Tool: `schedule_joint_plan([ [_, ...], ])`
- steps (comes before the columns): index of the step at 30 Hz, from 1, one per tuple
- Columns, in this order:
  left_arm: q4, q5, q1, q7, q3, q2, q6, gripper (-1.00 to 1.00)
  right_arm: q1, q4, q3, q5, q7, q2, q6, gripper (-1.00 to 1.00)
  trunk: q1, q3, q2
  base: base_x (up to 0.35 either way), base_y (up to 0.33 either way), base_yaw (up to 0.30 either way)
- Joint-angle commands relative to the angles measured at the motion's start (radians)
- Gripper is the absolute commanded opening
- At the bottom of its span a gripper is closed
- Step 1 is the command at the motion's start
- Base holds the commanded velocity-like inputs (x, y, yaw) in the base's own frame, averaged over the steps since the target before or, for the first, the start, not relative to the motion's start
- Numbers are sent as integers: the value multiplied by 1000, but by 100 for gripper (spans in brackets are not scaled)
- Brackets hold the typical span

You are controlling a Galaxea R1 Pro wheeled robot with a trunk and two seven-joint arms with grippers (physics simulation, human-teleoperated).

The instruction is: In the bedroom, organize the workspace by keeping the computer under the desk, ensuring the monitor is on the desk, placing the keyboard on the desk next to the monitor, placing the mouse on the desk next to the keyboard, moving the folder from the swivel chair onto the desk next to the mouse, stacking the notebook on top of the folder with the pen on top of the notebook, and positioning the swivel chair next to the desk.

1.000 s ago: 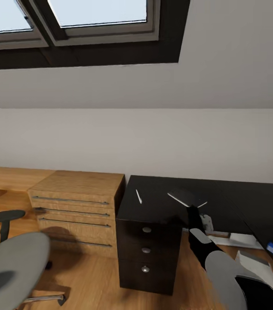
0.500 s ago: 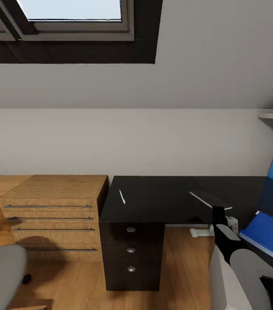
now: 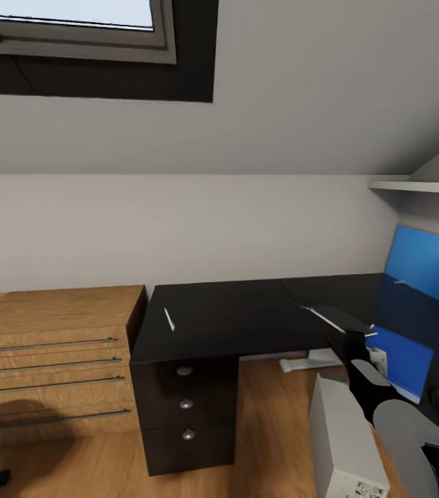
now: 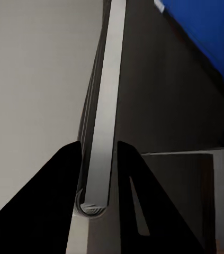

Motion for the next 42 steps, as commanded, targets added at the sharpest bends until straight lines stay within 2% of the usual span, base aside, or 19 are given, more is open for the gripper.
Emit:
schedule_joint_plan([
  [1, 0, 7, -1, 6, -9, 0, -4, 100, -1, 1, -1, -9, 7, 0, -2, -100, 0, -1, -1, 0, 0, -269],
  [16, 0, 7, -1, 6, -9, 0, -4, 100, -1, 6, 0, -6, 7, -3, -48, -100, 0, -1, -1, 0, 0, -266],
  [24, 0, 7, -1, 6, -9, 0, -4, 100, -1, 4, 0, -9, 14, -3, -44, -100, 0, -1, -1, 0, 0, -86],
  [29, 0, 7, -1, 6, -8, 0, -4, 100, -1, 1, 0, -10, 57, -4, -8, -100, 0, -1, -1, 0, 0, -7],
  [30, 0, 7, -1, 6, -8, 0, -5, 100, -1, 3, -1, -11, 118, -2, 33, -100, 0, -1, -1, 0, 0, 0],
  [42, 0, 7, -1, 6, -7, 0, -5, 100, -1, 6, -2, -11, 140, 2, 35, -100, 0, -1, -1, 0, 0, 0],
])
